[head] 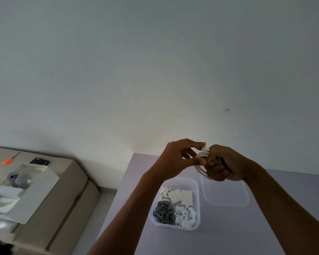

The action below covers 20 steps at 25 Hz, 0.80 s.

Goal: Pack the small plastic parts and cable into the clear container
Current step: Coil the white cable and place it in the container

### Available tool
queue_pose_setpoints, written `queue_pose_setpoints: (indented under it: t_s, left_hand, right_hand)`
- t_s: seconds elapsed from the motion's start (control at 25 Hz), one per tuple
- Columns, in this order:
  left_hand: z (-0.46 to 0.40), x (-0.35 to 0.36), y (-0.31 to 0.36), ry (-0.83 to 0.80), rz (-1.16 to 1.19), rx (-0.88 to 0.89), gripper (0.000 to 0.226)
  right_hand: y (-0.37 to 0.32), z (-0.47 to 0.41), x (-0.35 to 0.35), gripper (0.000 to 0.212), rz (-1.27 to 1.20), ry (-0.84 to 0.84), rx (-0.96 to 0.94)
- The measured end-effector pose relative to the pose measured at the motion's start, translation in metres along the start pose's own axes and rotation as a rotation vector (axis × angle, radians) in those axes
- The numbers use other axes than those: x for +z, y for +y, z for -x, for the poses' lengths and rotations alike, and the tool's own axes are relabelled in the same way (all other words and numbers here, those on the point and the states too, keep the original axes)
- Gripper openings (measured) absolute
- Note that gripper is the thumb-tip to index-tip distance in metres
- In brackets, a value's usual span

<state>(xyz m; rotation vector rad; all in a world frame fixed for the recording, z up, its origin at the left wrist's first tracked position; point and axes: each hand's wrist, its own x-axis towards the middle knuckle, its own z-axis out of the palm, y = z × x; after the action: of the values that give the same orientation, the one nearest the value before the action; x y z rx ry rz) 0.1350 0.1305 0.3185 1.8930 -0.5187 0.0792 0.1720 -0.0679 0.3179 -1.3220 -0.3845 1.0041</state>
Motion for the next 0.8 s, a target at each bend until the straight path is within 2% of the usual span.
queue_pose_setpoints:
  t_s: [0.12,0.24,0.48,0.6,0.68,0.8]
  left_hand:
    - [-0.004,-0.003,-0.001,-0.076,-0.137,0.048,0.046]
    - [-0.009,-0.002,-0.003,-0.052,-0.295,0.117,0.034]
    - [-0.016,0.001,-0.01,0.033,-0.368,0.161,0.028]
    - [-0.017,0.003,-0.014,0.053,-0.412,0.181,0.025]
    - [-0.015,0.0,-0.02,0.083,-0.423,0.175,0.024]
    - [-0.013,-0.007,-0.026,0.091,-0.408,0.129,0.021]
  right_hand:
    - [-0.001,0.002,0.0,0.024,-0.025,0.037,0.002]
    - [-0.004,0.001,0.005,0.021,-0.002,0.11,-0.07]
    - [-0.005,-0.005,0.012,0.031,0.214,0.39,-0.179]
    - [0.0,-0.008,0.009,0.026,0.259,0.49,-0.259]
    - [0.001,-0.008,0.005,0.015,0.371,0.569,-0.341]
    - [0.001,-0.01,0.001,0.019,0.638,0.622,-0.432]
